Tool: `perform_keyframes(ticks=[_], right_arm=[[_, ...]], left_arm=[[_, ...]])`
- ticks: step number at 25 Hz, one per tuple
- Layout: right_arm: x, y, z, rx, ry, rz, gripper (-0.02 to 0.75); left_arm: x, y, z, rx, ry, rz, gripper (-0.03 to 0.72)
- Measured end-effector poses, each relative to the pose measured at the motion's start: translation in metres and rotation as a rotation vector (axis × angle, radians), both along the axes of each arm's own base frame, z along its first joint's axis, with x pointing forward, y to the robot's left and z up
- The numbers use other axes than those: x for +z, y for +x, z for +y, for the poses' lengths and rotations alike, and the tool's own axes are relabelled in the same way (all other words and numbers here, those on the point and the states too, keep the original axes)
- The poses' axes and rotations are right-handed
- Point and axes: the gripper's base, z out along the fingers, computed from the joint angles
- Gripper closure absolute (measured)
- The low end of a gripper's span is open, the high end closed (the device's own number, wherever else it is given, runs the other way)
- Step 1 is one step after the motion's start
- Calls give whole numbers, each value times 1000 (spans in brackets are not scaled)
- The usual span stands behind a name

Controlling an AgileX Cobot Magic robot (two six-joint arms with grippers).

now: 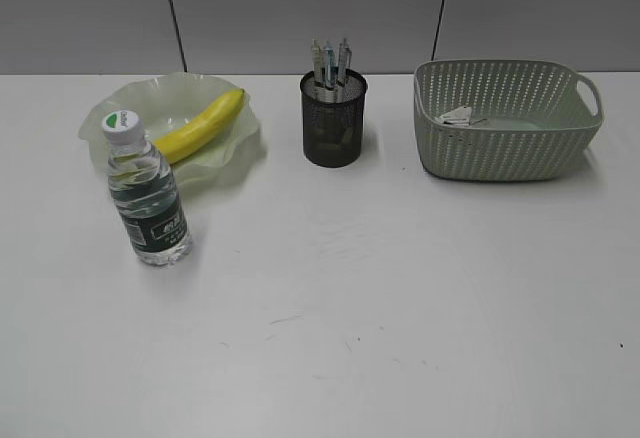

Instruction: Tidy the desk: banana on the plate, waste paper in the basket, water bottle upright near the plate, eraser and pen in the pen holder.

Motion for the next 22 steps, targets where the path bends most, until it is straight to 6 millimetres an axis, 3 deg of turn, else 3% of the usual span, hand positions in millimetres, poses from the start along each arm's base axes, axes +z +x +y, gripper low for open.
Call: perform_keyframes(ticks=[22], right_arm=[[0, 0, 0, 0, 0, 0, 344]], left_arm=[[0, 0, 0, 0, 0, 0, 452]])
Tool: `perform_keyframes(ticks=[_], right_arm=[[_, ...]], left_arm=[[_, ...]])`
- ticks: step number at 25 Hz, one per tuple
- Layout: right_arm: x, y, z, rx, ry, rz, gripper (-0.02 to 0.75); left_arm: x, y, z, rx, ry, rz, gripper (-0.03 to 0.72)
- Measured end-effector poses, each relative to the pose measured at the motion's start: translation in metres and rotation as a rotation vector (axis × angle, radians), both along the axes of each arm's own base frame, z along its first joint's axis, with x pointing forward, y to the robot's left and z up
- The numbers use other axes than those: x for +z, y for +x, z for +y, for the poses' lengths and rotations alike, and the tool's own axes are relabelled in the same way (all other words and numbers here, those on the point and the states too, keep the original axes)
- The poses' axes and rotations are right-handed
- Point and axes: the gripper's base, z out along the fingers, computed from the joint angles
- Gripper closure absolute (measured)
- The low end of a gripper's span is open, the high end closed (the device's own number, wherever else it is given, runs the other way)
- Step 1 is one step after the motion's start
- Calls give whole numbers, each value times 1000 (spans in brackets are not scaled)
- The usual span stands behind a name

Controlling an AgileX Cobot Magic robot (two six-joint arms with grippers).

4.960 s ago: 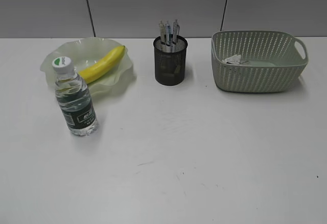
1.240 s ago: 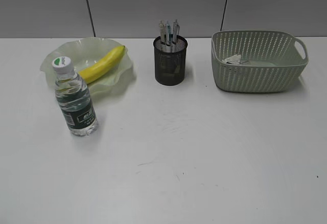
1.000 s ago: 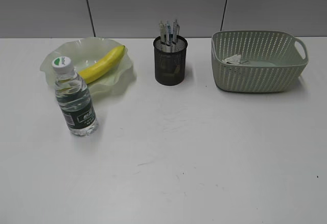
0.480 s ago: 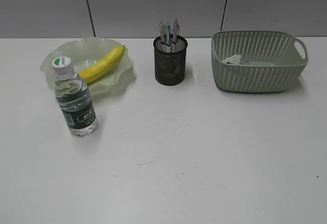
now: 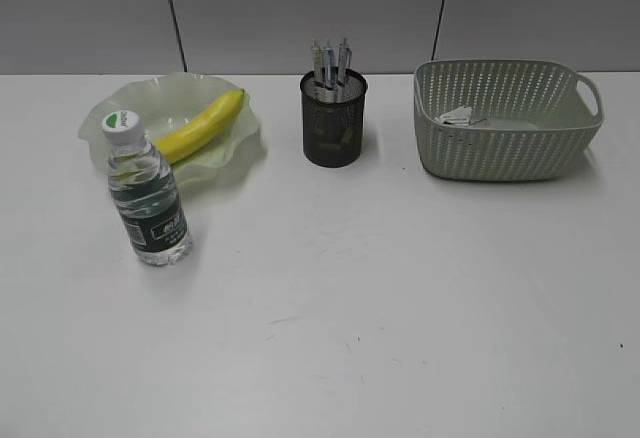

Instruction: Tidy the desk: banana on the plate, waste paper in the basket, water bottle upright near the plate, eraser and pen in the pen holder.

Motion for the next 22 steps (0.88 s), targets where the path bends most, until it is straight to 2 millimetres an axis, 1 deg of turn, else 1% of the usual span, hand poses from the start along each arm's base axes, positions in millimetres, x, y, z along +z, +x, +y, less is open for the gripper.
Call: perform_keyframes(ticks=[22], right_arm=[[0, 0, 0, 0, 0, 0, 344]], left_arm=[[0, 0, 0, 0, 0, 0, 452]])
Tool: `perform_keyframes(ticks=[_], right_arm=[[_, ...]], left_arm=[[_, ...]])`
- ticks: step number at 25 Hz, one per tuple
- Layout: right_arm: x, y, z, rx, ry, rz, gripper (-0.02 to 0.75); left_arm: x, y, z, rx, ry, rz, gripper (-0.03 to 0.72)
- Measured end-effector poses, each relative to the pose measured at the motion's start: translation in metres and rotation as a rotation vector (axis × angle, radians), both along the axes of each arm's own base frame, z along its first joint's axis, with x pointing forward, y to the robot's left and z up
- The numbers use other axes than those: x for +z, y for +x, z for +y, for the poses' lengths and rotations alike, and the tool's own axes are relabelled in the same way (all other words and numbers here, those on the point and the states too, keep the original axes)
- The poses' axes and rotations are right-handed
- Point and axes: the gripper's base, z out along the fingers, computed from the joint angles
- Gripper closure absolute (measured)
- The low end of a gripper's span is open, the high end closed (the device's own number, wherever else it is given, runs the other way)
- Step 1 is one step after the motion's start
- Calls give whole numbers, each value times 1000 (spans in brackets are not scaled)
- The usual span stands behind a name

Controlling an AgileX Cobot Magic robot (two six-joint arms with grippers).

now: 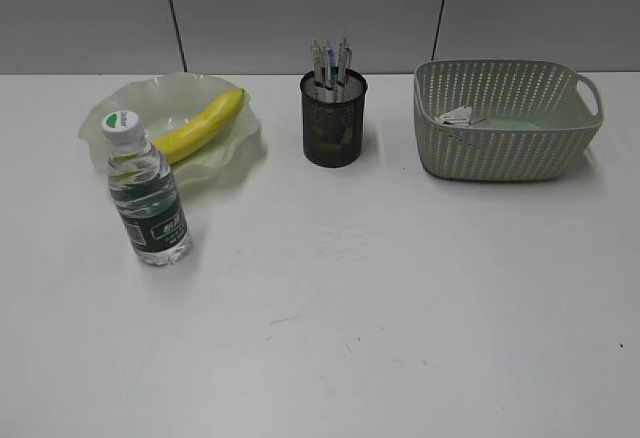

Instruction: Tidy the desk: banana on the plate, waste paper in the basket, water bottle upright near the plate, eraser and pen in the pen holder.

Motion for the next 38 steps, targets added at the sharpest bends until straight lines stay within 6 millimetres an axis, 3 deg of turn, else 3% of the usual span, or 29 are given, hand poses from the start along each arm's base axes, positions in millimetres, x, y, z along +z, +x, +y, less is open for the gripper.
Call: perform_keyframes(ticks=[38], right_arm=[[0, 0, 0, 0, 0, 0, 344]], left_arm=[[0, 0, 0, 0, 0, 0, 452]])
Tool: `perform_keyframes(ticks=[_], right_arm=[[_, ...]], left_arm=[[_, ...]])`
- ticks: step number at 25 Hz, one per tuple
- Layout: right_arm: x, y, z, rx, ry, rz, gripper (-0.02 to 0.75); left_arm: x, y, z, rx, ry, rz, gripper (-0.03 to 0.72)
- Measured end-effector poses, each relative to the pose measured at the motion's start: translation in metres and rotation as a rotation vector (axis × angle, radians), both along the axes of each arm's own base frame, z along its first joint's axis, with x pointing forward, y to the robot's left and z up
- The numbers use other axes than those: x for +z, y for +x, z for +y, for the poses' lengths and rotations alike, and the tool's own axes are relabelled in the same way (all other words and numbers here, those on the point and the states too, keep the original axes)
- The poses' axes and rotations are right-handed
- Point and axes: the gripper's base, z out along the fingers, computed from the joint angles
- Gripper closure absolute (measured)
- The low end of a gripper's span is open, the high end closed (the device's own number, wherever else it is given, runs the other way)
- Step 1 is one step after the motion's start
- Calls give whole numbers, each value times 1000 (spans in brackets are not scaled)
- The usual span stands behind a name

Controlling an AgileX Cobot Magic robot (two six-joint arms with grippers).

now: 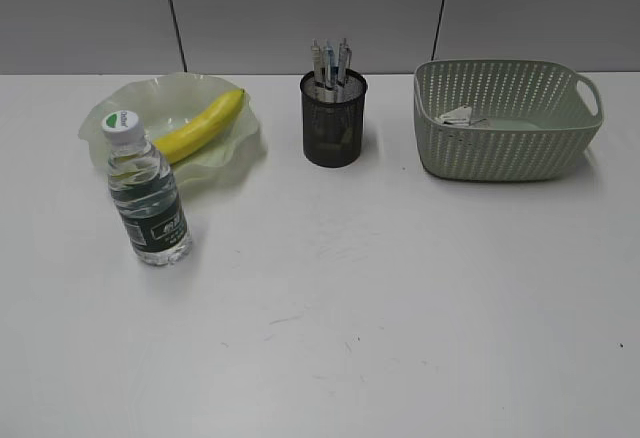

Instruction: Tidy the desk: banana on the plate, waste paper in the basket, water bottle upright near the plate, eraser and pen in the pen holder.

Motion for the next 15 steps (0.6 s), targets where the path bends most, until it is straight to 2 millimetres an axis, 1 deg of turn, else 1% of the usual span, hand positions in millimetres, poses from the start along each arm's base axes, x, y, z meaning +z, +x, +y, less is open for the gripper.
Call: perform_keyframes(ticks=[15], right_arm=[[0, 0, 0, 0, -1, 0, 344]], left_arm=[[0, 0, 0, 0, 0, 0, 450]])
